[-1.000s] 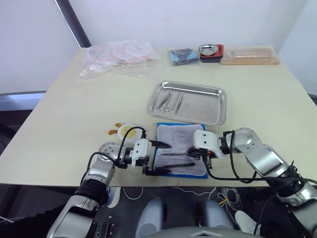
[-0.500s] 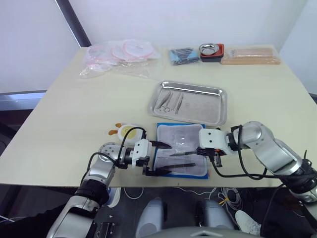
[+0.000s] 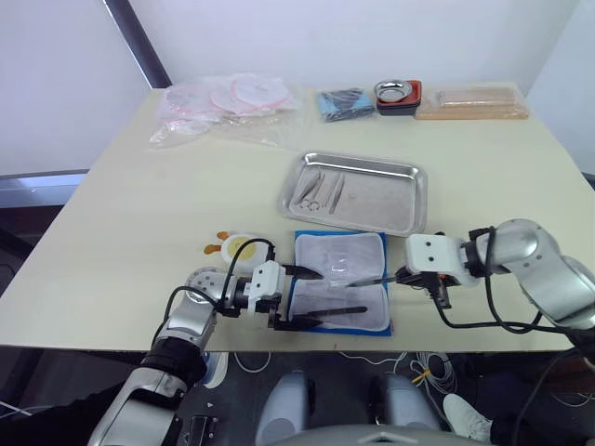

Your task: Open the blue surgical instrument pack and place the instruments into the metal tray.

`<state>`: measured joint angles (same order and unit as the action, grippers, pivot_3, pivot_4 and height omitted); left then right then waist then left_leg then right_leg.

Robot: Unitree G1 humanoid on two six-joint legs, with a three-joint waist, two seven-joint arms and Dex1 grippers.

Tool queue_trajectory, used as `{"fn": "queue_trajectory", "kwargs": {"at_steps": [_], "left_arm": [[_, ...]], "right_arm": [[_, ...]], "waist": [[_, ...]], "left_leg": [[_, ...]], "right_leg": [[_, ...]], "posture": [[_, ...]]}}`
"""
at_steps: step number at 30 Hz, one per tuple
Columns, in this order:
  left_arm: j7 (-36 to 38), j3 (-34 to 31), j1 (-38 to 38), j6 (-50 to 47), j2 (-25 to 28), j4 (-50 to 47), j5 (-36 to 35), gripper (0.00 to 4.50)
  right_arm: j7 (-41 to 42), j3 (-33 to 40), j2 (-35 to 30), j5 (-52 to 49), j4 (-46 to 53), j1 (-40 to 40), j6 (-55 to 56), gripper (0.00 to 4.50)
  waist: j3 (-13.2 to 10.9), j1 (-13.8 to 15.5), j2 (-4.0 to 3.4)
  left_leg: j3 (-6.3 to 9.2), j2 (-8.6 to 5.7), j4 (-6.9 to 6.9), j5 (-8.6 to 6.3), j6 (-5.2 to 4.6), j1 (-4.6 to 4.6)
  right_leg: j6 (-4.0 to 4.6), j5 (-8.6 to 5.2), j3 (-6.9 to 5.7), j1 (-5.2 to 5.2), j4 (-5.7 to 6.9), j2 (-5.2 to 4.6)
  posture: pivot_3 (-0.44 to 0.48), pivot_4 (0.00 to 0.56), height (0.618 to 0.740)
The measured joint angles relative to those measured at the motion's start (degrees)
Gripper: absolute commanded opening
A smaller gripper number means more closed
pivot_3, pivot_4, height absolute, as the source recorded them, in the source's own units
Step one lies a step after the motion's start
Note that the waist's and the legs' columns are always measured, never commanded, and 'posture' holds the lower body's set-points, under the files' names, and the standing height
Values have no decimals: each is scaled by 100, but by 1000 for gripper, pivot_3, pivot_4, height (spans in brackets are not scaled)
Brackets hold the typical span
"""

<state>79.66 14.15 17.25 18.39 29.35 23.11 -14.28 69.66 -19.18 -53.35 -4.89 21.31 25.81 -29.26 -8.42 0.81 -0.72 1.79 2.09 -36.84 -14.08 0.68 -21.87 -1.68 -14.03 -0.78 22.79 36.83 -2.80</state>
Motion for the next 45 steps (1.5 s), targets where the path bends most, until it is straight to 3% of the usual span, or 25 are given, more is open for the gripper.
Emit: {"fn": "queue_trajectory", "kwargs": {"at_steps": [7, 11, 21, 32, 38, 45], "left_arm": [[-5, 1, 4, -7, -5, 1, 1, 4500], [-9, -1, 1, -10, -5, 1, 2, 4500], [-33, -2, -8, -12, -26, -7, 4, 4500], [-69, -7, -26, -20, -30, -25, 7, 4500], [-115, -17, -61, -21, -27, -65, 7, 4500], [-152, -34, -107, -20, -22, -125, 7, 4500]], "right_arm": [[252, 523, -135, -494, -117, -260, 392, 69], [-35, 802, 172, -706, -162, -199, 113, 69], [-1386, 805, 1510, -564, -914, 259, -288, 69], [-3216, 763, 3189, -228, -1718, 991, -1487, 69], [-4374, 900, 4089, -3, -2607, 1545, -1777, 69], [-5486, 1260, 4702, 220, -3656, 1984, -1839, 69]], "waist": [[-4, -1, -6], [-4, -2, -7], [-3, 7, -16], [12, 4, -48], [21, -3, -61], [20, -11, -63]], "left_leg": [[-3, 0, 2, -1, 1, 0], [-3, 0, 4, -1, 2, 1], [-1, -4, 10, 1, -1, -1], [1, -5, 11, 3, -4, -4], [3, -6, 12, 4, -6, -5], [5, -8, 13, 5, -9, -8]], "right_leg": [[0, 0, 0, 0, -4, -3], [0, 0, 0, 0, -6, -4], [-1, 0, -1, 0, -6, -4], [-1, 1, 0, 0, -5, -1], [-1, 1, 1, -1, -4, 1], [0, 1, 3, 0, -3, 2]], "posture": [[0, 150, 740], [0, 150, 740], [0, 150, 740], [0, 150, 740], [0, 150, 740], [0, 150, 740]]}}
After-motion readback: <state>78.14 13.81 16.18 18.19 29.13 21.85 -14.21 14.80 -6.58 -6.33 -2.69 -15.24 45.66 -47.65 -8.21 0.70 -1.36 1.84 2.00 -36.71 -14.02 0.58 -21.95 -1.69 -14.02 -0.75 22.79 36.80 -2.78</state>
